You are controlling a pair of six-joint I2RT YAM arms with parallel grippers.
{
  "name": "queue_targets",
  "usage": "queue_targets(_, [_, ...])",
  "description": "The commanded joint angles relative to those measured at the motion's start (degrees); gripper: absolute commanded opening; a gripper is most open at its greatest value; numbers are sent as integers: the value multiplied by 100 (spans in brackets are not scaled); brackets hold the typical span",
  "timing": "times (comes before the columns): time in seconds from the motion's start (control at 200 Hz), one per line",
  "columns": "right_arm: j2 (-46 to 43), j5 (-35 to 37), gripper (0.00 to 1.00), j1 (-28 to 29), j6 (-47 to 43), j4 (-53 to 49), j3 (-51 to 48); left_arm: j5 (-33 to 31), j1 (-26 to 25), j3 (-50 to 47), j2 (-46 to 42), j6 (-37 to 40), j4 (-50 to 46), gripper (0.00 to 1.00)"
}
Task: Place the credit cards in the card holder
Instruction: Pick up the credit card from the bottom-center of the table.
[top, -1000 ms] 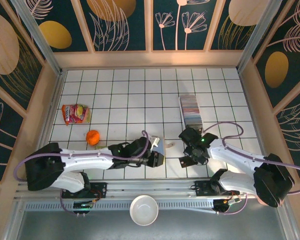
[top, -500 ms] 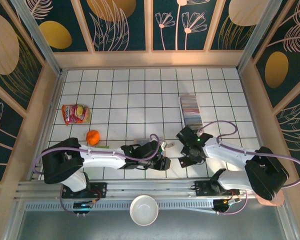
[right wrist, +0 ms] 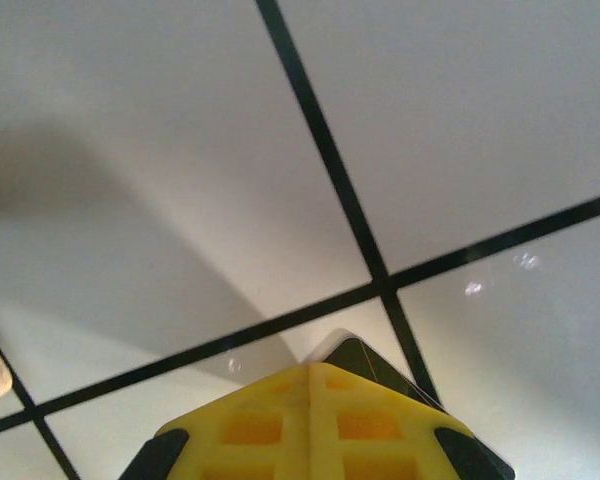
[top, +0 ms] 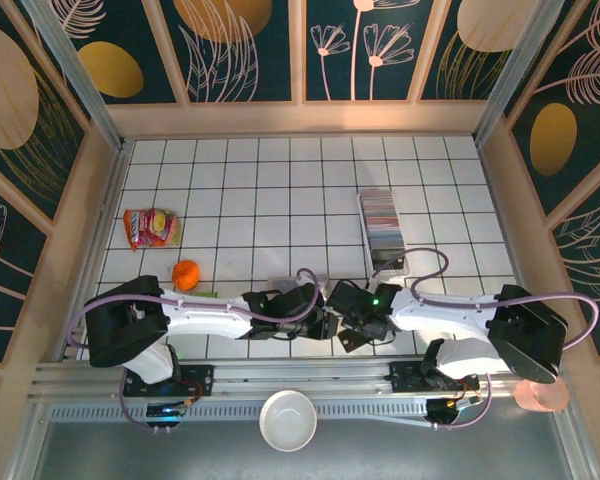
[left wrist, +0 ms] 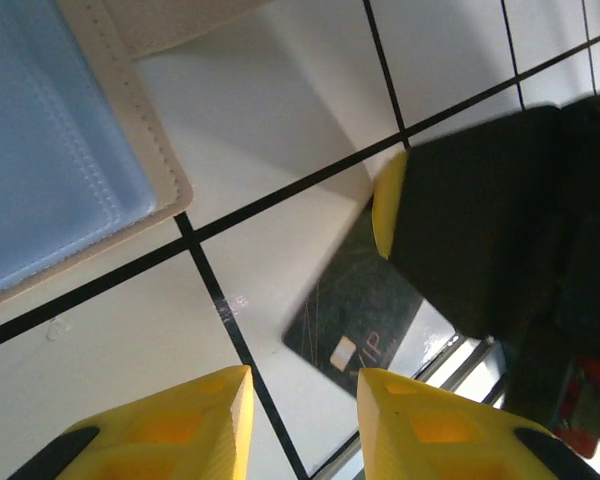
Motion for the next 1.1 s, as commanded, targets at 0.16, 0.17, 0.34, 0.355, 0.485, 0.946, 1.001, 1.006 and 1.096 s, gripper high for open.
queue_targets(0.16, [212, -493, 0, 480, 649, -450, -187, -575, -23, -193, -333, -209, -152, 30])
queue_targets(0.17, [203, -482, 0, 489, 649, -453, -176, -584, -26, -203, -345, -219, -148, 30])
queue_targets(0.34, [140, -264, 0, 522, 574, -630, 18, -807, -2, -227, -478, -225, -235, 29])
queue_targets(0.355, [131, -248, 0, 518, 567, -632, 32, -807, 1, -227, -484, -226, -235, 29])
queue_targets(0.485, [50, -117, 0, 524, 535, -730, 183, -840, 50, -251, -550, -248, -260, 28])
queue_targets(0.946, [-1128, 208, 0, 467, 710, -1270, 319, 899, -357, -383, -416, -1714, 362, 37])
queue_targets(1.001, [-1183, 115, 0, 440, 757, -1187, 199, 924, -439, -537, -440, -2137, 588, 35])
queue_targets(1.006, [-1181, 113, 0, 440, 760, -1182, 189, 920, -441, -549, -447, -2174, 607, 35])
queue_targets(1.096, [-1197, 32, 0, 383, 809, -1098, 7, 819, -496, -790, -679, -2776, 763, 36])
